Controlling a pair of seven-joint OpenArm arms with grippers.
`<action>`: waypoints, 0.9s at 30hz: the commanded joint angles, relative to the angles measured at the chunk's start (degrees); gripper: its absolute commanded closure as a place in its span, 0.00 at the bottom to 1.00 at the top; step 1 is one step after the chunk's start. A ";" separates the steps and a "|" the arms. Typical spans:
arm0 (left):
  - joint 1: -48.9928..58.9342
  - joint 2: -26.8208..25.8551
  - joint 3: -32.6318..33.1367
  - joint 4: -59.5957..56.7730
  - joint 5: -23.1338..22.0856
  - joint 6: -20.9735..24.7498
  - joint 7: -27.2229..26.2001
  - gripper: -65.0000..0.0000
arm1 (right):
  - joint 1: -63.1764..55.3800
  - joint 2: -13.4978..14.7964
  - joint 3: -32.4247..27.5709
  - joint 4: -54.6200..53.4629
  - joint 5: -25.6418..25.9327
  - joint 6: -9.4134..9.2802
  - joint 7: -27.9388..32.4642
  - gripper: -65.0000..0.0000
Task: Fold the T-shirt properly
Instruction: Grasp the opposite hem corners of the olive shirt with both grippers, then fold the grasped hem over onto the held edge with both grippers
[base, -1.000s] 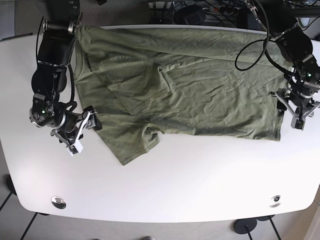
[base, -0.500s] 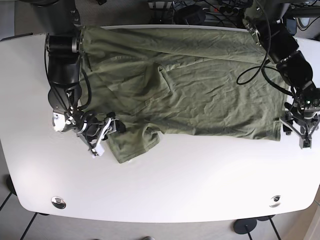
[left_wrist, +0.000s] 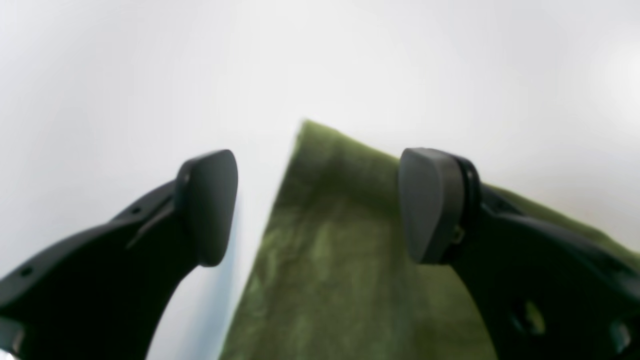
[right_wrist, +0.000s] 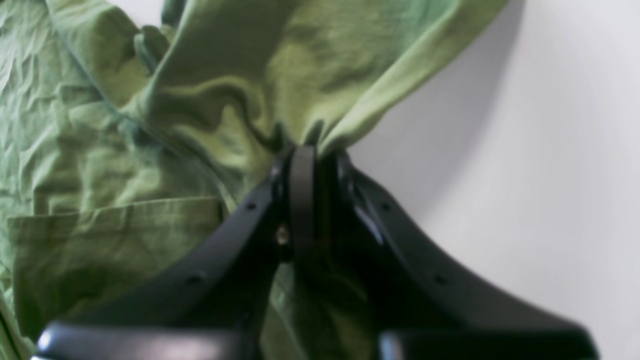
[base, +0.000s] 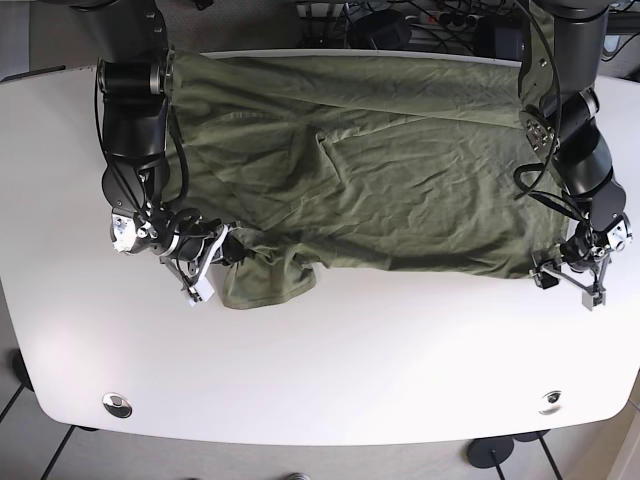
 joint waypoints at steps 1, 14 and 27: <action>-2.19 -1.43 2.81 0.76 -0.55 -0.10 -1.08 0.28 | 1.33 0.34 0.21 0.92 0.01 0.08 -0.13 0.92; 1.50 -1.08 5.62 0.85 -0.63 -0.28 -1.34 1.00 | 1.59 -1.16 5.75 1.01 -0.52 0.08 -0.13 0.97; 7.57 5.43 3.95 41.47 -0.72 -13.29 11.93 1.00 | -0.87 -1.25 6.45 32.39 0.01 -1.02 -15.51 0.97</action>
